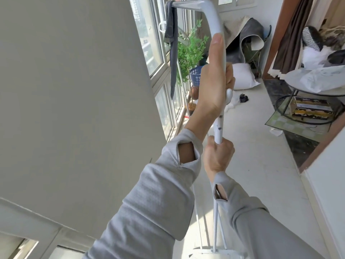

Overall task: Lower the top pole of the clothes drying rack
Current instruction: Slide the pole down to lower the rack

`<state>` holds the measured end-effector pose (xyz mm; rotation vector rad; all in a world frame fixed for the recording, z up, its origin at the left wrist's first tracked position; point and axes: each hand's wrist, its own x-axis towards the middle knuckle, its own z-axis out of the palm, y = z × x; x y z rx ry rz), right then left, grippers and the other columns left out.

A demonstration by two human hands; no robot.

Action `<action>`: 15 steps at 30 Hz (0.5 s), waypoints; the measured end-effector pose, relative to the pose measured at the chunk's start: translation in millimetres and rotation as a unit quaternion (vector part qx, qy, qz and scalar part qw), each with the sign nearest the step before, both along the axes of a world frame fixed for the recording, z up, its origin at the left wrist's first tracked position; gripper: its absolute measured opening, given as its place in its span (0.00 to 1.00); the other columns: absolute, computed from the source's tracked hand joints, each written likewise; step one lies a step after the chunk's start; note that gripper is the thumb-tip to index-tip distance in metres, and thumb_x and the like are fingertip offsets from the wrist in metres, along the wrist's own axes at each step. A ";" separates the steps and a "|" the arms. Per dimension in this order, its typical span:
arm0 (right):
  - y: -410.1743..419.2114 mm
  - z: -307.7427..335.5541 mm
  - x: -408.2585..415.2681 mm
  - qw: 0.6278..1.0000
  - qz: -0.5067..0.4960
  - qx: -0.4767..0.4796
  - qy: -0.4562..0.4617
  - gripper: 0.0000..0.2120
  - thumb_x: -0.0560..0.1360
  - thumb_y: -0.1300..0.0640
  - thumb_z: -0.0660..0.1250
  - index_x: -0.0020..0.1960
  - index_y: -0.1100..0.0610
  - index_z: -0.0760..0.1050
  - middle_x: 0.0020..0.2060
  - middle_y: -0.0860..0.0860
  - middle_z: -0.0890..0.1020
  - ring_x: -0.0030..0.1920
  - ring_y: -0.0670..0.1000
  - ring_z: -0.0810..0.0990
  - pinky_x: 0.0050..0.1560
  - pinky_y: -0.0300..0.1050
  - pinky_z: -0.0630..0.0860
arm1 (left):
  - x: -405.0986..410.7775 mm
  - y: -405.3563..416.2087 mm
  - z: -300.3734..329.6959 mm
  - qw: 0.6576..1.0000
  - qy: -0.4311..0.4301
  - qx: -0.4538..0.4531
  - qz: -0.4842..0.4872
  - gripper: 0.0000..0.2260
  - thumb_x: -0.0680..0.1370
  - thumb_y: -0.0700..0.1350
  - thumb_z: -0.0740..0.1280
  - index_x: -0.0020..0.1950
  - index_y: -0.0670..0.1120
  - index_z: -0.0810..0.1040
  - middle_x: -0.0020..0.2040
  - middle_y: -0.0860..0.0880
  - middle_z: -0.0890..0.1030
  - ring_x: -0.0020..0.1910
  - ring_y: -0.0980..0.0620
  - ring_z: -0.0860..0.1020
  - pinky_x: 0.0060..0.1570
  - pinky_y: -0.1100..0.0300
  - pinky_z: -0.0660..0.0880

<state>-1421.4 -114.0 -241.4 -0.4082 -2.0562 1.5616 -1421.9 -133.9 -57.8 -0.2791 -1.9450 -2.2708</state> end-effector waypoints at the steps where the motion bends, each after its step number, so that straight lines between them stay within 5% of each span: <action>1: -0.1 1.0 -4.2 1.000 0.004 0.003 0.002 0.17 0.66 0.56 0.59 0.22 0.50 0.56 0.18 0.47 0.60 0.24 0.52 0.59 0.27 0.46 0.56 | -3.5 0.6 0.9 1.000 0.002 -0.005 0.005 0.27 0.81 0.67 0.51 0.39 0.45 0.51 0.33 0.44 0.51 0.27 0.50 0.52 0.23 0.59 0.55; 11: -5.5 -1.1 -53.3 0.999 0.037 0.016 -0.009 0.12 0.67 0.54 0.57 0.26 0.54 0.65 0.21 0.50 0.68 0.29 0.61 0.70 0.31 0.46 0.62 | -55.8 -6.1 -2.3 1.000 -0.022 0.000 0.017 0.29 0.80 0.70 0.49 0.29 0.49 0.55 0.25 0.51 0.55 0.23 0.52 0.52 0.23 0.64 0.54; 15: -9.2 -0.8 -68.2 0.999 0.047 0.016 -0.012 0.14 0.67 0.53 0.57 0.24 0.52 0.61 0.21 0.50 0.67 0.28 0.60 0.69 0.31 0.47 0.61 | -70.2 -12.0 -1.1 1.000 -0.021 -0.001 0.010 0.30 0.80 0.70 0.48 0.28 0.49 0.56 0.24 0.51 0.55 0.22 0.51 0.52 0.22 0.64 0.55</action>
